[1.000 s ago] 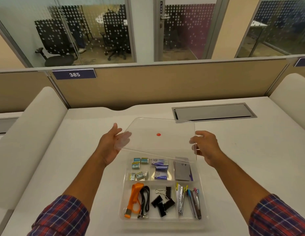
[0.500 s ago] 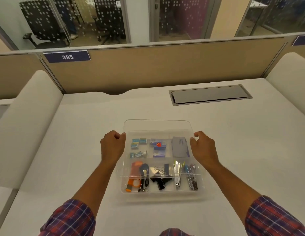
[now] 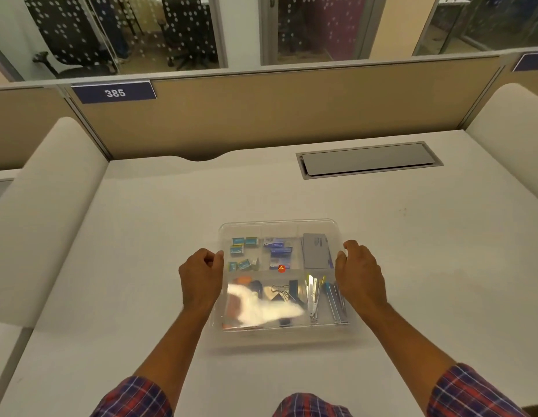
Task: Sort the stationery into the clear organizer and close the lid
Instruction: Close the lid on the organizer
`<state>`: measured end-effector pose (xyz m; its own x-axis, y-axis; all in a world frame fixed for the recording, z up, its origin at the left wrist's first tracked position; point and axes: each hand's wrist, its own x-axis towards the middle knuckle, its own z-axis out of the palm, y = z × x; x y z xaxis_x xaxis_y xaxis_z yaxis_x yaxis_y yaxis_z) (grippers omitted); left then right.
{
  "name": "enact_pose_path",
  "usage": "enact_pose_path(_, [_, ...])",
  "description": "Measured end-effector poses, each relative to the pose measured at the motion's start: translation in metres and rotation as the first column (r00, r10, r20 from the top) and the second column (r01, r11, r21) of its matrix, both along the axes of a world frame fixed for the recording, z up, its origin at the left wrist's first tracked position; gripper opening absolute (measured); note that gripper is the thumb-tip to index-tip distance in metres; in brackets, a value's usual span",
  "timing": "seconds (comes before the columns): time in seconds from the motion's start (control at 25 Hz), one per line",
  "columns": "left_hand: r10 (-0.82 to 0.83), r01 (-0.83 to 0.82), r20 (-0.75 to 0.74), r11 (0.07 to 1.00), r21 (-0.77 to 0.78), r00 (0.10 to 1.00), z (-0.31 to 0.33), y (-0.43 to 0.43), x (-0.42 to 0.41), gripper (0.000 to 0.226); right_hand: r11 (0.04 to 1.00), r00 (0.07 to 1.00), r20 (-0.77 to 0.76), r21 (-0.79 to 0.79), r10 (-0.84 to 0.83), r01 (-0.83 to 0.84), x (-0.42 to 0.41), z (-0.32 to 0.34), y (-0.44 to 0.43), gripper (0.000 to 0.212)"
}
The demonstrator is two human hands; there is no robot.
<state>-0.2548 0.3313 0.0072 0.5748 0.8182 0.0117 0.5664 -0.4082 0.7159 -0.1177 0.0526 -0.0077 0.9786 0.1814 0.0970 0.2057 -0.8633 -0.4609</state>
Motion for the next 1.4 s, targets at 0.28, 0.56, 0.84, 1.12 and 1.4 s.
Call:
enact_pose_path(0.28, [0.013, -0.013, -0.003, 1.000, -0.012, 1.000, -0.004, 0.000, 0.005, 0.031, 0.997, 1.000, -0.001, -0.073, 0.017, -0.017, -0.001, 0.002, -0.003, 0.017])
enact_pose_path(0.56, [-0.094, 0.095, -0.081, 0.995, 0.015, 0.992, -0.001, -0.003, 0.015, 0.048, 0.987, 1.000, -0.016, -0.159, -0.004, 0.001, 0.009, 0.008, 0.001, 0.024])
enact_pose_path(0.84, [-0.388, 0.511, -0.414, 0.824, 0.244, 0.823, 0.006, -0.005, 0.064, 0.062, 0.888, 0.938, -0.014, -0.320, 0.346, -0.332, 0.039, 0.014, 0.042, 0.063])
enact_pose_path(1.12, [-0.427, 0.579, -0.484, 0.784, 0.222, 0.764, -0.009, 0.002, 0.072, 0.064, 0.848, 0.924, -0.087, -0.374, 0.371, -0.376, 0.043, -0.007, 0.060, 0.065])
enact_pose_path(1.4, [-0.453, 0.584, -0.444, 0.781, 0.221, 0.773, -0.015, 0.002, 0.068, 0.071, 0.853, 0.917, -0.093, -0.339, 0.389, -0.396, 0.048, -0.007, 0.058, 0.069])
